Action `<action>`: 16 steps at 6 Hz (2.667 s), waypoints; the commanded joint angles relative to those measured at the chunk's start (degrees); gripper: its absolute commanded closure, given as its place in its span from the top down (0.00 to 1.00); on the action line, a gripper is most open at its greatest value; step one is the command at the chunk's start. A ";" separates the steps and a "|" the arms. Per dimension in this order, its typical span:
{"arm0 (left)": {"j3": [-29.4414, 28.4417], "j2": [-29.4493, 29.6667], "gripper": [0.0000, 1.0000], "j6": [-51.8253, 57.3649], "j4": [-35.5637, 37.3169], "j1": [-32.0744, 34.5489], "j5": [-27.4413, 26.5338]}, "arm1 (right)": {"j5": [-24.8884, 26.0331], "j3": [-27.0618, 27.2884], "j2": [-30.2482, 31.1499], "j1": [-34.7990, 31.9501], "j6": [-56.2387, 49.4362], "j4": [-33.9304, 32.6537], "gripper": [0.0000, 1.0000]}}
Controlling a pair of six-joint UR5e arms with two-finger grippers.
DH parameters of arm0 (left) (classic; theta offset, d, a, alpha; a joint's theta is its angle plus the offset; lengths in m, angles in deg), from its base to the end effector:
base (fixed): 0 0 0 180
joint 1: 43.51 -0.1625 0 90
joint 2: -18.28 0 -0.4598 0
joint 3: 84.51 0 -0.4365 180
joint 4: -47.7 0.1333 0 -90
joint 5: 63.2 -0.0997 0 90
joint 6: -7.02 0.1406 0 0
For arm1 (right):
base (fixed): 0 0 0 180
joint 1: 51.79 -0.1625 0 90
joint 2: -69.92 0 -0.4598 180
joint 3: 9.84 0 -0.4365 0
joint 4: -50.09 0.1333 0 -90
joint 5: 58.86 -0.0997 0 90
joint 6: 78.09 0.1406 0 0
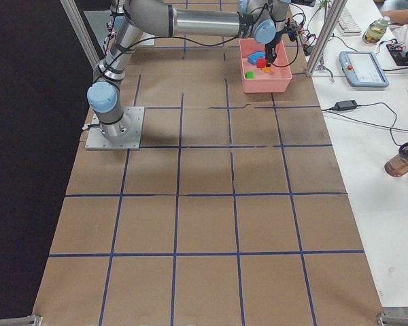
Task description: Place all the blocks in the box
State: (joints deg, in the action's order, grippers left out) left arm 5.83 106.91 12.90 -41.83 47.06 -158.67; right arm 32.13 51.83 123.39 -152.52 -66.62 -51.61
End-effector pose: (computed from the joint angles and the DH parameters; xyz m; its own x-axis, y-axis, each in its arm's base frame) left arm -0.1252 -0.5275 0.4927 -0.9892 0.1098 -0.0975 0.1119 0.9936 -0.0163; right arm 0.2801 -0.7752 0.3355 -0.9999 0.0136 0.0048 0.0133 0.9979 -0.0633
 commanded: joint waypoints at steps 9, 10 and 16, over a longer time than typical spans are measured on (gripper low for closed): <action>0.88 -1.18 0.99 -5.04 0.76 -0.31 1.16 | -0.55 7.64 18.11 5.52 -8.36 21.26 0.99; 0.97 -1.27 0.99 -5.61 0.85 -0.31 2.04 | -0.90 16.12 24.51 7.55 -9.88 21.02 0.99; 1.24 -1.27 0.99 -5.79 0.94 -0.13 2.22 | -1.25 27.02 36.00 9.32 -9.19 14.42 1.00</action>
State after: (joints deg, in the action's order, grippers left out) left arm 7.07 105.70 7.13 -40.89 46.87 -156.46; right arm 30.92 78.83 159.28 -143.18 -75.86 -37.12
